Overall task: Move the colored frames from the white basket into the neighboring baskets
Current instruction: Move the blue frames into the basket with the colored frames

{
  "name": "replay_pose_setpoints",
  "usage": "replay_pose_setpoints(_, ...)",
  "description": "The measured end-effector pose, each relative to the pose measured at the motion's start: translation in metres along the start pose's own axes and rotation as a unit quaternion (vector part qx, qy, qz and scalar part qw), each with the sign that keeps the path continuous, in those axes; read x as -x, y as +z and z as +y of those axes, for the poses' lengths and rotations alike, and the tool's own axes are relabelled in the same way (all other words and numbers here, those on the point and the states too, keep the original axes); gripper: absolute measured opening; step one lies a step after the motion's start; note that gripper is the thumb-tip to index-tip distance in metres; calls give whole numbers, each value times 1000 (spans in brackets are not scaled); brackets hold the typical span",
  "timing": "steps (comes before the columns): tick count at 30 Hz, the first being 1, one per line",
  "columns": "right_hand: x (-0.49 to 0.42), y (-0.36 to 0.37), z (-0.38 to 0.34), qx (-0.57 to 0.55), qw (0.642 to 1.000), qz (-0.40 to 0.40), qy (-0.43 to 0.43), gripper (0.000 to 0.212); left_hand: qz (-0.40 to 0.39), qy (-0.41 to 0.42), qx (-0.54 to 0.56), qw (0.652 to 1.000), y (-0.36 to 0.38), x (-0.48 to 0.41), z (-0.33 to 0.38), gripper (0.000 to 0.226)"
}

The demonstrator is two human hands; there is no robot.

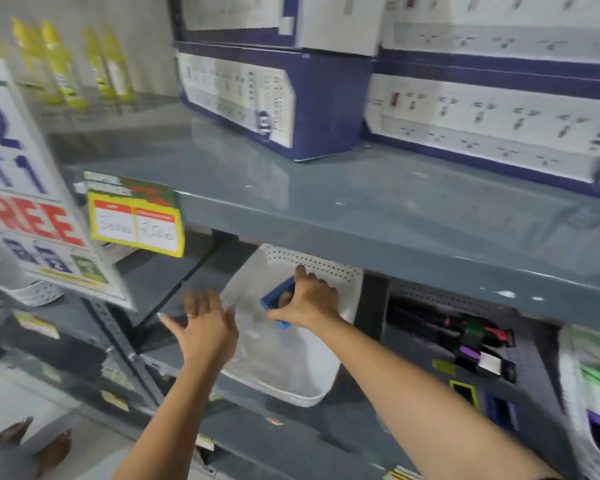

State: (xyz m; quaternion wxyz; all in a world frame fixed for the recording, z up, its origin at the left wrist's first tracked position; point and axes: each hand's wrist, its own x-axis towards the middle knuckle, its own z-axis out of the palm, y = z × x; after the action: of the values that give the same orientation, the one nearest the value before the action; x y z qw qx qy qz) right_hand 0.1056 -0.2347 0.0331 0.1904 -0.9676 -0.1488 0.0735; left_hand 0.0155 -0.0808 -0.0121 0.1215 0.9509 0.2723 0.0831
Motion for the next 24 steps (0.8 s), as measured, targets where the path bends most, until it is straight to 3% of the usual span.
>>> replay_pose_setpoints(3, 33, -49, 52, -56, 998, 35, 7, 46, -11, 52, 38, 998, 2, 15, 71, 61)
replay_pose_setpoints(5, 59, -85, 101, -25, 999, 36, 18, 37, -22, 113, 51, 992, 10, 32, 125, 62)
replay_pose_setpoints(12, 172, -179, 338, 135, 982, 37, 124, 50, -95, 277, 41, 955, 53, 135, 310, 64)
replay_pose_setpoints(14, 213, -193, 389, 141, 977, 50, 152, 79, -115, 304, 45, 944, 66, 170, 353, 63)
replay_pose_setpoints(16, 250, -198, 428, 95, 979, 10, 182, 98, -129, 329, 48, 934, 80, 203, 388, 62)
replay_pose_setpoints(20, 293, -186, 476, 94, 975, -72, 190, 98, -135, 368, 17, 920, 107, 245, 434, 59)
replay_pose_setpoints(24, 308, -179, 501, 38, 979, -93, 175, 85, -125, 348, -23, 929, 120, 261, 451, 61)
